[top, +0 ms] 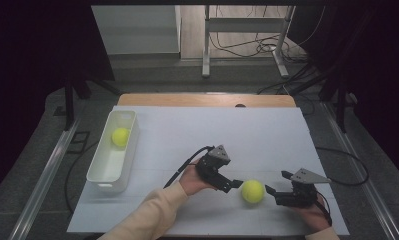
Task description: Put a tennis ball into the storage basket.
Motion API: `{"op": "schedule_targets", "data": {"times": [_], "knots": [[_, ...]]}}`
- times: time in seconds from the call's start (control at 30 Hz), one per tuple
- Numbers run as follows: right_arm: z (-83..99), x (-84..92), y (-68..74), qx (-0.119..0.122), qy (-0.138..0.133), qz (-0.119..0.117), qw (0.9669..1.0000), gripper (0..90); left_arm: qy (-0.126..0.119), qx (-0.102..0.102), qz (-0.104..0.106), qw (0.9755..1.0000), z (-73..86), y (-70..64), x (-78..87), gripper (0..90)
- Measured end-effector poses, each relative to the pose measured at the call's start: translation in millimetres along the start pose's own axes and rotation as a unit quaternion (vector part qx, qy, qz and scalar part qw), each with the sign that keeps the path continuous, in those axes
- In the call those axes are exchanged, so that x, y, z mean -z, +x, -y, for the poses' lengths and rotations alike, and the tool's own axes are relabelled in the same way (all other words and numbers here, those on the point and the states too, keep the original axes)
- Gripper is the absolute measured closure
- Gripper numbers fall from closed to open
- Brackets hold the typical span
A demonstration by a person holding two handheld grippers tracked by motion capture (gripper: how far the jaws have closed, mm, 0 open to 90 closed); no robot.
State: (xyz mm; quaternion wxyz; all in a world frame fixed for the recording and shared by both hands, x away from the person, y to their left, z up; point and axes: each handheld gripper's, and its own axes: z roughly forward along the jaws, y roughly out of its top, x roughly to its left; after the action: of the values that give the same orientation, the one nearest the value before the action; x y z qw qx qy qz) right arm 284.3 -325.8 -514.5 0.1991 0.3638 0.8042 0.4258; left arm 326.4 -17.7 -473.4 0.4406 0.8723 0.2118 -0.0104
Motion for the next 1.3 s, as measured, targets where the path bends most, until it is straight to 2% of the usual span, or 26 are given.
{"op": "schedule_targets", "data": {"times": [0.77,1.17,1.3], "knots": [[0.7,0.7,-0.1,0.001,0.0,0.002,1.0,15.9,0.012,-0.01,0.014,0.9998,-3.9,-8.9,-14.9,10.3],[0.9,1.3,-0.2,0.003,0.001,0.004,1.0,15.9,0.013,-0.01,0.015,0.9997,-4.5,-9.9,-17.7,10.4],[1.0,1.3,-0.2,0.003,0.001,0.004,1.0,15.9,0.012,-0.004,0.018,0.9998,-4.3,-10.8,-19.7,10.4]]}}
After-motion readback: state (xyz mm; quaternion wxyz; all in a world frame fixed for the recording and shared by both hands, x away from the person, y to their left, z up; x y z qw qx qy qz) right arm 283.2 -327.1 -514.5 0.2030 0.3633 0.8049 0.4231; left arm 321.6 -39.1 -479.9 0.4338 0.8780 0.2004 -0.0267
